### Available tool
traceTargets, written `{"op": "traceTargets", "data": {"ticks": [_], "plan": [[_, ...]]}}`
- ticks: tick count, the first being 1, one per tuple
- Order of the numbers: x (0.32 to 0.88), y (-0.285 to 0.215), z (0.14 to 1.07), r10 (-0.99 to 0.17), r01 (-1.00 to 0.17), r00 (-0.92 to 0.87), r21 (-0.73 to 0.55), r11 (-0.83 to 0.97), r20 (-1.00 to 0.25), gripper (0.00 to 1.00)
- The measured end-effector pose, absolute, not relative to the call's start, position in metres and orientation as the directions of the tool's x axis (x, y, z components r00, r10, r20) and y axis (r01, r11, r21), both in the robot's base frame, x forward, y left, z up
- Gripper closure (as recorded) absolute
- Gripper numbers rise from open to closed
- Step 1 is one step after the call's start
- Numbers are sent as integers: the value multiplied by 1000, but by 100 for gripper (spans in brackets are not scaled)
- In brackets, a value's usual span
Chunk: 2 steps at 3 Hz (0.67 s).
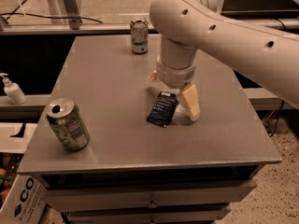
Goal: Move rxbar blueberry near 7up can
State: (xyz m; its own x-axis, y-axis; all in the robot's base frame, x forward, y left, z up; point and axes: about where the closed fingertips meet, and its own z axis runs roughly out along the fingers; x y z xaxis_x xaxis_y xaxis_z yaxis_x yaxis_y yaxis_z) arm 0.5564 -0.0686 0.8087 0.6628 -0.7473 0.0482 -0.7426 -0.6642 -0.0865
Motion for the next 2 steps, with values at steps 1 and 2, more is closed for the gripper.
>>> {"op": "traceTargets", "data": {"ticks": [1,2], "plan": [[556,-68,806,-748,-744,662,-84,-663,43,0],[555,-70,803,-759,-754,650,-84,-651,43,17]]}}
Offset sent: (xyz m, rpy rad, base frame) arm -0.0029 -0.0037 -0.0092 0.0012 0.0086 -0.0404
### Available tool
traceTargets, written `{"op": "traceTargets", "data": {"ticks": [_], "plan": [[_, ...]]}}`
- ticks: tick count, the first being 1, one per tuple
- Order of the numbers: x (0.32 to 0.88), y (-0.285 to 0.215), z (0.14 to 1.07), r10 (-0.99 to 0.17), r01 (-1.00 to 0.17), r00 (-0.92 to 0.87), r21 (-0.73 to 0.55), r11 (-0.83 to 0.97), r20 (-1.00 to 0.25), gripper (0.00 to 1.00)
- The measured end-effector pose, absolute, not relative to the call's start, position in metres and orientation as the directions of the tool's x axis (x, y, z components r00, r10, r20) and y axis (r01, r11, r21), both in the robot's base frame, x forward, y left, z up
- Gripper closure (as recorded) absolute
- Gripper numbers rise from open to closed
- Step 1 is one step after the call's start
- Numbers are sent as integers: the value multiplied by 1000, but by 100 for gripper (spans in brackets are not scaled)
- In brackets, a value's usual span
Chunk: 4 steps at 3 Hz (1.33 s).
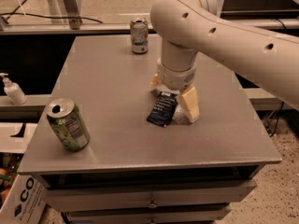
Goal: Move rxbar blueberry near 7up can
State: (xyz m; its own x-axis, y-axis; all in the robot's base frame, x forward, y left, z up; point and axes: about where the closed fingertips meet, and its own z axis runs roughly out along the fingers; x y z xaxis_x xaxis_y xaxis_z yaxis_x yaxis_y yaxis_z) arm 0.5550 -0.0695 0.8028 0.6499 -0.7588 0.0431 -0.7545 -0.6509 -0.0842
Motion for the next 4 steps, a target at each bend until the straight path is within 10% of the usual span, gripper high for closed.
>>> {"op": "traceTargets", "data": {"ticks": [4], "plan": [[552,-67,841,-794,-788,599,-102,-608,100,100]]}}
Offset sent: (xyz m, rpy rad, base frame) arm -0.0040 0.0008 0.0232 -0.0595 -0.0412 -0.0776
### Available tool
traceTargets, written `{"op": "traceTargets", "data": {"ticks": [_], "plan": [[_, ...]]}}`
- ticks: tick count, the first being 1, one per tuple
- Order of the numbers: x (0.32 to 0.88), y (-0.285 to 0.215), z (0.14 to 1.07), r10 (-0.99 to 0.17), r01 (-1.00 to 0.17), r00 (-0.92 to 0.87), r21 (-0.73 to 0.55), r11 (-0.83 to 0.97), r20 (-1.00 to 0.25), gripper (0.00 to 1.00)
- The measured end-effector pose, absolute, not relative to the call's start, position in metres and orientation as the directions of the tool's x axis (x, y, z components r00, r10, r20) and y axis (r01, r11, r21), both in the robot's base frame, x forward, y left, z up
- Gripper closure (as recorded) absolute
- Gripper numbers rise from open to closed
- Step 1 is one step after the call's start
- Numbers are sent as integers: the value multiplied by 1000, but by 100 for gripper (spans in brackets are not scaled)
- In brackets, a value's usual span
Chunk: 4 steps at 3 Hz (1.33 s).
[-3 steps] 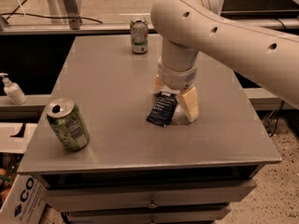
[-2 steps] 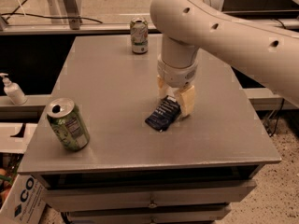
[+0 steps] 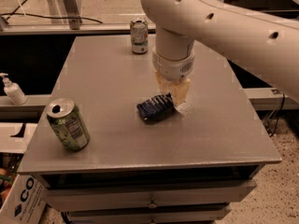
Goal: Move rxbar blueberry near 7up can
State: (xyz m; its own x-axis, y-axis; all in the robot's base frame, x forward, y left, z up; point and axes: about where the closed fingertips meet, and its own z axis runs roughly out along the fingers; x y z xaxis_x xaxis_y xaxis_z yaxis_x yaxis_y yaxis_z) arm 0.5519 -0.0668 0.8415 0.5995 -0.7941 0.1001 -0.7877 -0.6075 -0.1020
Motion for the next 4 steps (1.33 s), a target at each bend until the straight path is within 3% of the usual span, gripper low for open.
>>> {"op": "traceTargets", "data": {"ticks": [2,4], "plan": [[565,-76,908,-856,-826,498,-224,-518,141,100],[577,-88,903,-871,-840,469,-231,-490,143,100]]}}
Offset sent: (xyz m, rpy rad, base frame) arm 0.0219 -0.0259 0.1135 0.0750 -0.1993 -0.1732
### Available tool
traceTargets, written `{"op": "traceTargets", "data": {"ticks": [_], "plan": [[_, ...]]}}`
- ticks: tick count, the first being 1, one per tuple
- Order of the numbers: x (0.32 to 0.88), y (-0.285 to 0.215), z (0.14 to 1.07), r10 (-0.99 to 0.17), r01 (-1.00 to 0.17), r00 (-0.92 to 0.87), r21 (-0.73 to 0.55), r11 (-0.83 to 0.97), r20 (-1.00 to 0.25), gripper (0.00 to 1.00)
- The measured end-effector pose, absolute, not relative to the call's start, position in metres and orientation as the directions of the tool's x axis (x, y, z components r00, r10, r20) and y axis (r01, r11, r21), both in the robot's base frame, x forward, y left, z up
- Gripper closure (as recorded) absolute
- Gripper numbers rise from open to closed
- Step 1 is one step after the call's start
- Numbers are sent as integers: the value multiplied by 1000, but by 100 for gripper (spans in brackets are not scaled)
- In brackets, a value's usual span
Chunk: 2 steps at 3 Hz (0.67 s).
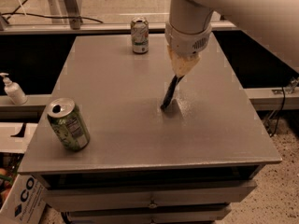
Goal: Move rxbar blueberry near 7up can
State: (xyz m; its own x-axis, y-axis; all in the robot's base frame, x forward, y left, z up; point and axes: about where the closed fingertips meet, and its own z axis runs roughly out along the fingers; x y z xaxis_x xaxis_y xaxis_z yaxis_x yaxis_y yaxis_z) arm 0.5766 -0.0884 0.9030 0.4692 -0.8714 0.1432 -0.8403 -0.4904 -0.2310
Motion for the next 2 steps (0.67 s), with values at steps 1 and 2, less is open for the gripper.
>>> {"op": "traceTargets", "data": {"ticks": [1,2], "plan": [[603,-120,903,-905,-866,413,-266,-424,102,100],[631,-151,915,-936,-881,346,-323,-347,61,100]]}}
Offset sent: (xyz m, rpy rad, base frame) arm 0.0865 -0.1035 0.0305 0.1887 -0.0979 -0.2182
